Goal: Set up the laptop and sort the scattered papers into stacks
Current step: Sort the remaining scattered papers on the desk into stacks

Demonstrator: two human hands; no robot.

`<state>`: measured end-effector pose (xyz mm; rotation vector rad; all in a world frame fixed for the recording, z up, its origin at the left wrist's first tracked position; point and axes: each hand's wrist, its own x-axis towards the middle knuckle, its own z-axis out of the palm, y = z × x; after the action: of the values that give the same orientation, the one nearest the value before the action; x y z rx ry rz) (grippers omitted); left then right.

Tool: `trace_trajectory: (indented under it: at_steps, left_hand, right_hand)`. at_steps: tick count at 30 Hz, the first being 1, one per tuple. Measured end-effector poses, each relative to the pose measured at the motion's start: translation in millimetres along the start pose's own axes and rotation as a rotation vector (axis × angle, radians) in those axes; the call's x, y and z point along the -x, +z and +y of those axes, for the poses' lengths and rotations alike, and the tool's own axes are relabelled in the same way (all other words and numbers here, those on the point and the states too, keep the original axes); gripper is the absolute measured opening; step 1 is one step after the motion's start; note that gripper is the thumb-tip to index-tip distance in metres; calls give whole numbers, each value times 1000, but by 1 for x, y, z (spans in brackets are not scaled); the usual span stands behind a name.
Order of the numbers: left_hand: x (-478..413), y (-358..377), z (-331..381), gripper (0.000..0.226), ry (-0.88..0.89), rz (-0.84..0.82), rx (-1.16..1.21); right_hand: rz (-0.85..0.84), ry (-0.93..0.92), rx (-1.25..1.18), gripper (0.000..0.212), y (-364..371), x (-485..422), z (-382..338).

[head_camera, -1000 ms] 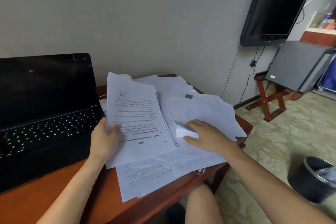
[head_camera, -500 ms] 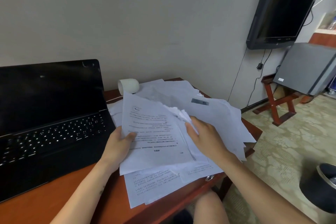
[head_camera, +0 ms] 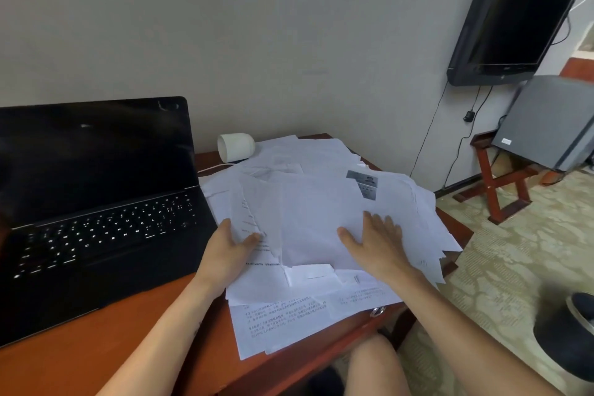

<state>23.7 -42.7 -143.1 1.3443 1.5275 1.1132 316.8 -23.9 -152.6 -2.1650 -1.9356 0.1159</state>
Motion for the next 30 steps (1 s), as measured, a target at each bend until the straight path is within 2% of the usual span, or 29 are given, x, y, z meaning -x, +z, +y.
trace_trajectory:
  at_steps: [2,5,13,18,22,24,27,30]
  left_hand:
    - [1,2,0,24,22,9,-1]
    - [0,3,-3,17,34,22,-23]
    - [-2,4,-7,21,34,41,1]
    - [1,3,-4,23,33,-4,61]
    - [-2,0,-6,33,3,-30,73]
    - [-3,-4,-4,35,-6,-10,95]
    - [-7,-13,0,39,6,52,102]
    - [-11,-23,1,45,24,122,87]
  right_hand:
    - [-58,-25,78,76,5,1,2]
    - [-70,-94,30,76,7,10,-4]
    - [-170,-298,-9,77,7,20,-14]
    - [-189,-419,-107,64,0,25,-17]
    - [15,-298,-238,54,-2,10,-10]
    - [-21,-213,-141,64,-2,0,2]
    - [-177,-215,-103,79,2,-6,18]
    - [-129,-222,-114,85,6,-6,24]
